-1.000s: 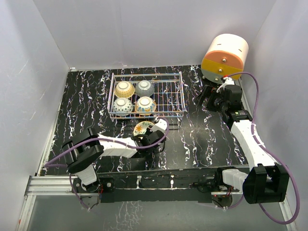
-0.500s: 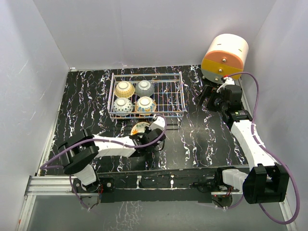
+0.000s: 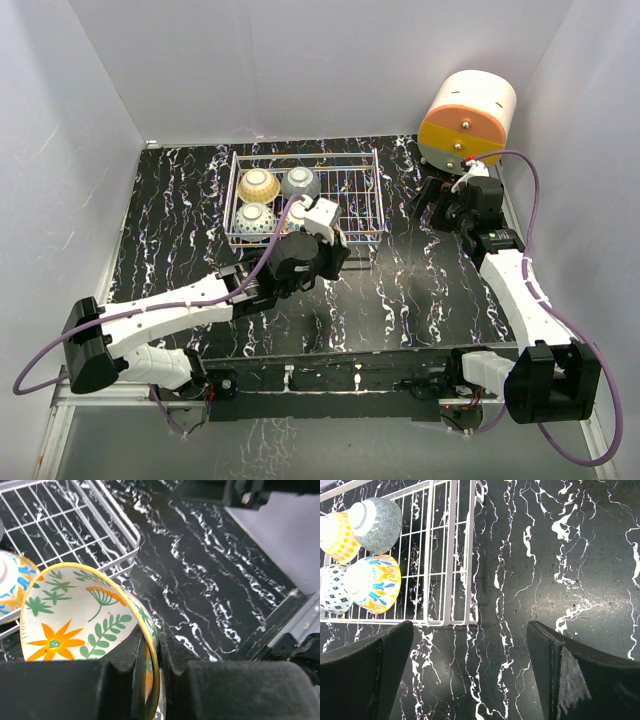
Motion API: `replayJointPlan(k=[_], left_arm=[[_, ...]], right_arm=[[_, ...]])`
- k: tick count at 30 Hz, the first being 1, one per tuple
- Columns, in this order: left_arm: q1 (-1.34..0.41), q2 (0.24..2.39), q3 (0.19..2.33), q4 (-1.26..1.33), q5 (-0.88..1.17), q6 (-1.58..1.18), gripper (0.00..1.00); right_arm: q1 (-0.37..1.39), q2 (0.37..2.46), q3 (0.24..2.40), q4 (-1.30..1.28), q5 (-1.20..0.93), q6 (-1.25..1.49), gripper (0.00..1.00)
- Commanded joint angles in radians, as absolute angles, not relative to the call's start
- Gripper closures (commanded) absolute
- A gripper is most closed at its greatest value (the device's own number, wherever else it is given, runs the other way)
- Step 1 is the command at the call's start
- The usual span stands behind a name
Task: Load the bowls into the dish rack
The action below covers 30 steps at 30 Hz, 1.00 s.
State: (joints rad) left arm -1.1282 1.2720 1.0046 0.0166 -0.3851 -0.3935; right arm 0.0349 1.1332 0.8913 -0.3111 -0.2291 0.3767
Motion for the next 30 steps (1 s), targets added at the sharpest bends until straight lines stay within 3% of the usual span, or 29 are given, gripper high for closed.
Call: replayJointPlan(k=[1, 12, 22, 30], left_arm=[[-1.114, 1.250, 1.070, 0.083, -0.334, -0.364, 1.00], [-0.746, 1.448, 1.111, 0.460, 0.038, -0.599, 1.00], [-0.702, 1.747, 1.316, 0.641, 0.206, -0.769, 1.00], [-0.637, 1.948, 1.321, 0.855, 0.278, -0.989, 1.00]], right_arm=[[0.026, 1.094, 0.889, -0.268, -0.212, 0.386, 0.00], [0.024, 1.098, 0.865, -0.255, -0.242, 0.389, 0.00], [0.018, 1.097, 0.861, -0.254, -0.231, 0.378, 0.00], [0.014, 1.108, 0.851, -0.245, -0.240, 0.374, 0.00]])
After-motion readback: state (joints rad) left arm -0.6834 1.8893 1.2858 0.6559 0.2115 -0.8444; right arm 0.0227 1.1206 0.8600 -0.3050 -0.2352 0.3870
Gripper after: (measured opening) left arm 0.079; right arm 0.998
